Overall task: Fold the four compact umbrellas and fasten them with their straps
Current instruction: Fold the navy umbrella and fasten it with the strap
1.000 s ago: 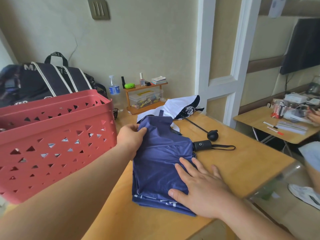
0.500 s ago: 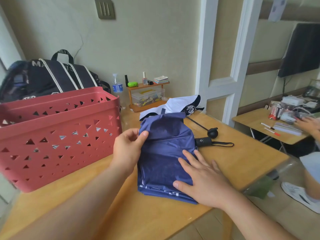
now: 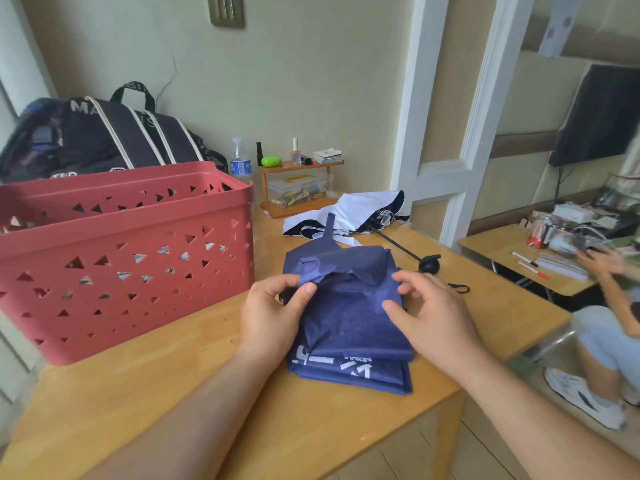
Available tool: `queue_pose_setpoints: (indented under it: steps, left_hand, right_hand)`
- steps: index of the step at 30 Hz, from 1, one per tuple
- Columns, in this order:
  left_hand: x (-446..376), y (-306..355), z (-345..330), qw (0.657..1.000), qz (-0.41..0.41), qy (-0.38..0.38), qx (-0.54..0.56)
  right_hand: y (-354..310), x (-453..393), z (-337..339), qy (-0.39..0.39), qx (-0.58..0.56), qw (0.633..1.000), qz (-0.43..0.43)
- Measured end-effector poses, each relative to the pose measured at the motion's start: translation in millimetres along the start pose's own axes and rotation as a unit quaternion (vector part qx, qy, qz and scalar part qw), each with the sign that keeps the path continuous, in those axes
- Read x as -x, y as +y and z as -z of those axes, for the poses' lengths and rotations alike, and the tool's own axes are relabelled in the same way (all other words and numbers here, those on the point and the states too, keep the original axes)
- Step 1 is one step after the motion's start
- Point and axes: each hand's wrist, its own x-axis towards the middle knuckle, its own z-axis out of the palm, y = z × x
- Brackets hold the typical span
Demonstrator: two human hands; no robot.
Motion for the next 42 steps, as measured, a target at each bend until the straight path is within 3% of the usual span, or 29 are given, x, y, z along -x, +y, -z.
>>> queue_pose_setpoints:
  steps: [5, 10, 18, 23, 29, 34, 42]
  left_hand:
    - [0, -3, 2, 1.000, -0.003, -0.010, 0.008]
    - [2, -4, 5, 1.000, 0.014, -0.011, 0.018]
    - [4, 4, 8, 0.992, 0.080, -0.043, 0.092]
    - [9, 8, 8, 0.992, 0.060, -0.087, 0.067]
    - [13, 21, 11, 0.991, 0.060, -0.059, 0.102]
    - [14, 24, 10, 0.991, 0.069, -0.048, 0.100]
    - [14, 24, 11, 0.995, 0.060, -0.005, 0.079]
  right_hand:
    - [-18, -24, -15, -0.021, 0.064, 0.997, 0.030]
    - [-30, -40, -27, -0.029, 0.159, 0.987, 0.003]
    - [-25, -44, -1, 0.089, 0.018, 0.986, 0.137]
    - [-21, -30, 3, 0.077, 0.031, 0.979, 0.186]
    - [-13, -12, 0, 0.031, -0.082, 0.993, 0.084]
    - [-21, -9, -3, -0.009, -0.224, 0.974, -0.020]
    - [-25, -17, 1, 0.017, -0.201, 0.979, -0.030]
